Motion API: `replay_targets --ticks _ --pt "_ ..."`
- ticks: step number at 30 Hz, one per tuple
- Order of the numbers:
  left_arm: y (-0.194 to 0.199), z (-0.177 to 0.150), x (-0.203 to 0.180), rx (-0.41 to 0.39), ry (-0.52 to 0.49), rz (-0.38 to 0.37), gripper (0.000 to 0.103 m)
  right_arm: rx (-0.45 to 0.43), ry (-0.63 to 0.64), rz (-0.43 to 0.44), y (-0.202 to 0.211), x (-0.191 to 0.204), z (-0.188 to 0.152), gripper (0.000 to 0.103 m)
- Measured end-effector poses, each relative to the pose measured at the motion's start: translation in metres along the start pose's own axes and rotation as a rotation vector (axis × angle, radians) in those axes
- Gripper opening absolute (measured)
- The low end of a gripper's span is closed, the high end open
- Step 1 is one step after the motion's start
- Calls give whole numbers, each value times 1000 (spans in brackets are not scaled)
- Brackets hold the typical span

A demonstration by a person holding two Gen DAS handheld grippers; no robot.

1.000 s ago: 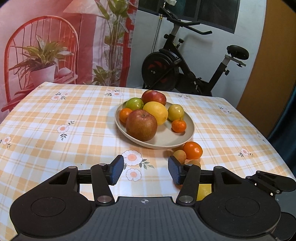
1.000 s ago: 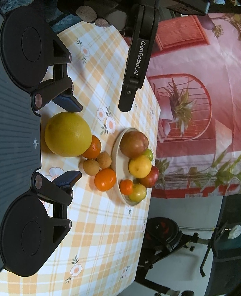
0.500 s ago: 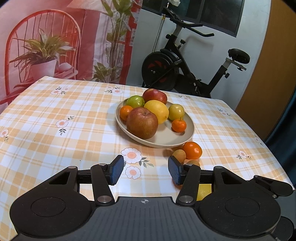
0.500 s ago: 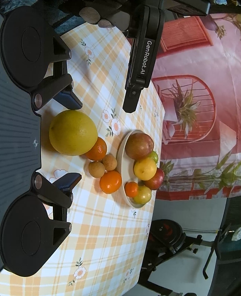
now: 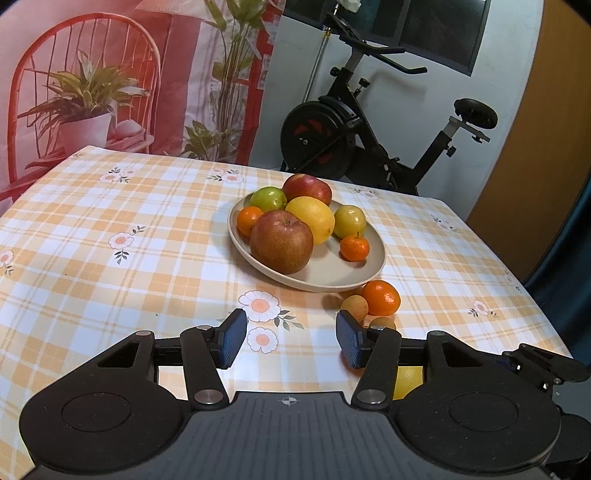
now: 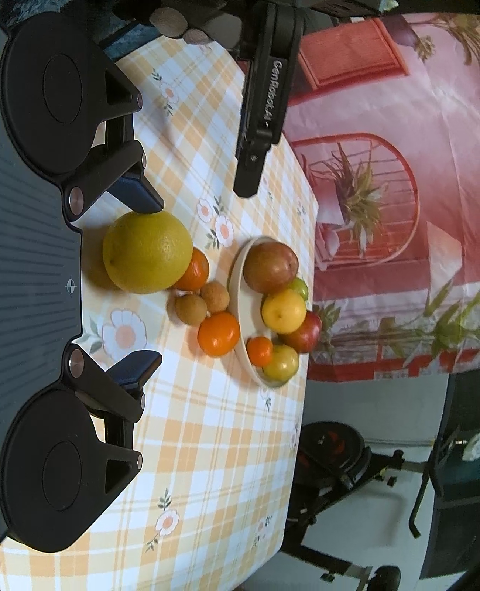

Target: Organize fruits

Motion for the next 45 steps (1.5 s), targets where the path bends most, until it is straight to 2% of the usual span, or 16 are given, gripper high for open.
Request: replay_targets --ticks 9,15,20,33,41,45 --pt "-4 -3 -3 16 20 -41 56 13 58 -26 7 -11 0 77" --pt "-9 -10 -14 43 37 -141 55 49 85 -50 5 -17 -5 72" --pt "-19 -20 -25 90 39 -226 54 72 105 -33 0 -11 -9 68" --pt "-34 -27 -37 138 46 -333 54 85 232 14 -13 11 -7 68" --pt "-39 -28 -39 146 61 -365 54 81 272 37 -12 19 -7 50" --pt "-41 -28 -37 154 93 -377 53 80 257 48 -12 16 -8 50"
Point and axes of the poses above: each gripper's, at about its wrist camera, not at the fingertips, and y roughly against the way its jaws point, x to its left, z to its top, the point moved 7 cm from there along -y, roughly the way its jaws point, and after that the axes turned 12 degrees about -z, right-handed, at the moved point
